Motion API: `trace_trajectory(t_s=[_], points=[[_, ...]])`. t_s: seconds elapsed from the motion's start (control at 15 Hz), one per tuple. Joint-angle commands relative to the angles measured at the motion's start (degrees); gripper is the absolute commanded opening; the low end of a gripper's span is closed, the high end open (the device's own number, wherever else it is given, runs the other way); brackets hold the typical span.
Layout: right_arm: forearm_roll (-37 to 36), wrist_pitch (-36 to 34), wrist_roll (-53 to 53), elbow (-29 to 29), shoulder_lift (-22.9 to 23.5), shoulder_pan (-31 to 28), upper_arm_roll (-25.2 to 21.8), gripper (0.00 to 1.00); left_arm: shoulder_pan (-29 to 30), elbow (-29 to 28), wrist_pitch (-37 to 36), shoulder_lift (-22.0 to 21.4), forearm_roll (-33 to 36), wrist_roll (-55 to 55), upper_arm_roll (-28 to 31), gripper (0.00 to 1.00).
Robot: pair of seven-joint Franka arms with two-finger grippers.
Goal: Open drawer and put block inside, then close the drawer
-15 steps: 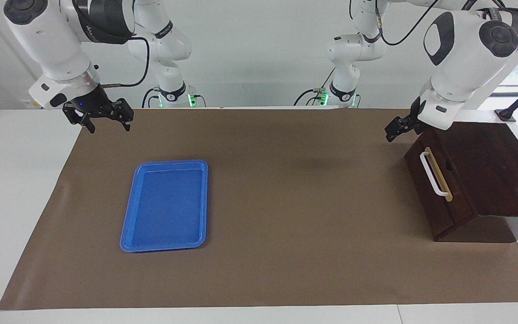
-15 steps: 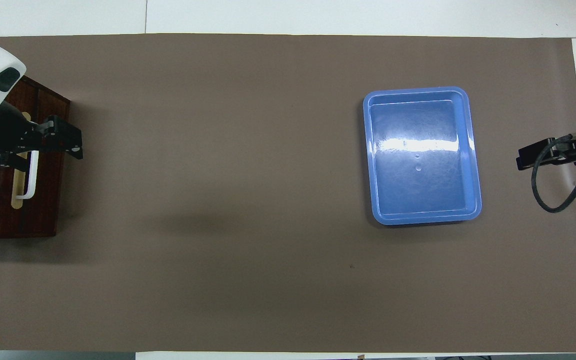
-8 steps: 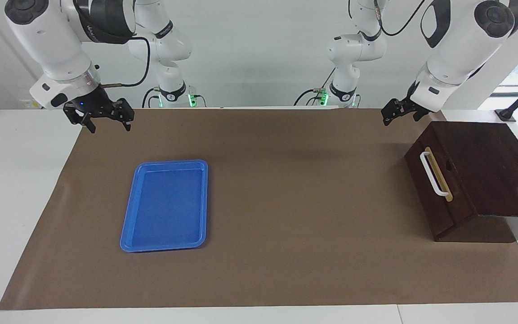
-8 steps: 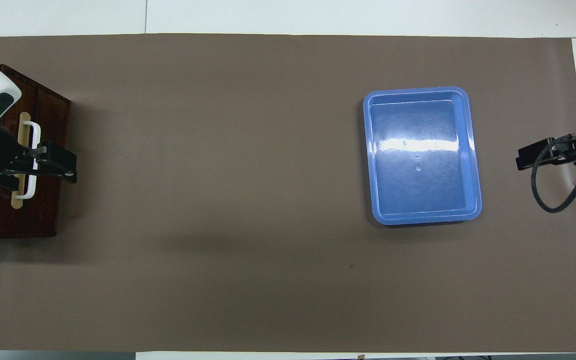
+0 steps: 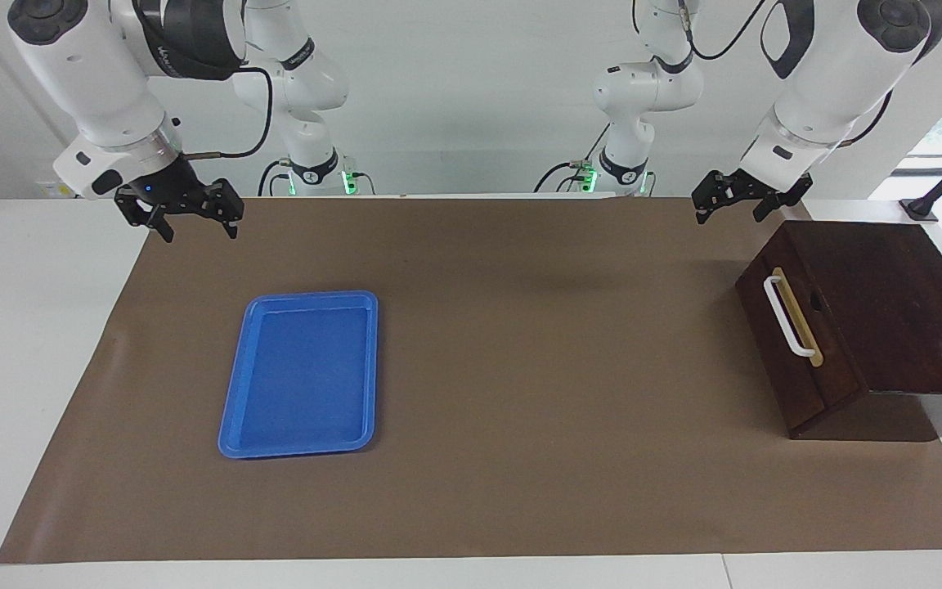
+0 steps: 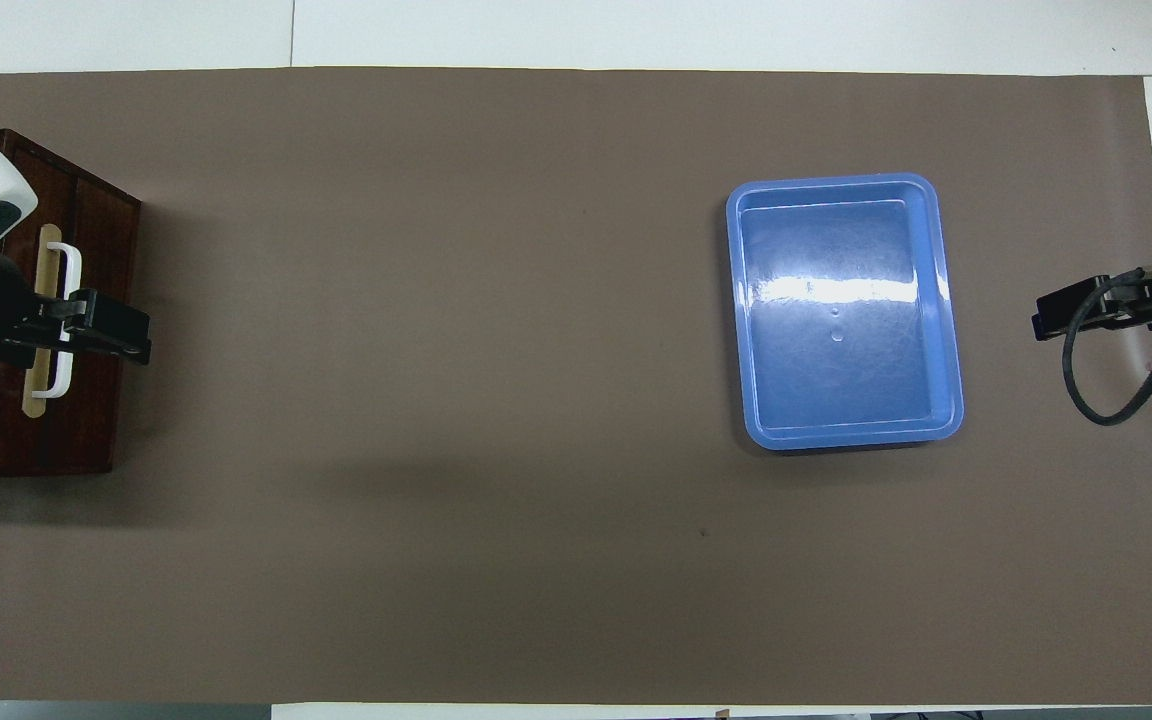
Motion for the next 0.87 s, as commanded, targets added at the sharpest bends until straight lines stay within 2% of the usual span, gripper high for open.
trace_trajectory(t_s=[0.0,0.8], points=[[0.04,-0.41,-0.83,-0.32,-0.81,-0.31,0.27,1.0,-0.1,-1.02,1.11,-0.93,-0.33,0.96,0.5,1.0],[0.04,-0.33,-0.83,-0.32,-0.81,-0.31,0.27,1.0,1.4,-0.58,2.34,-0.93,-0.24,4.38,0.58,1.0]])
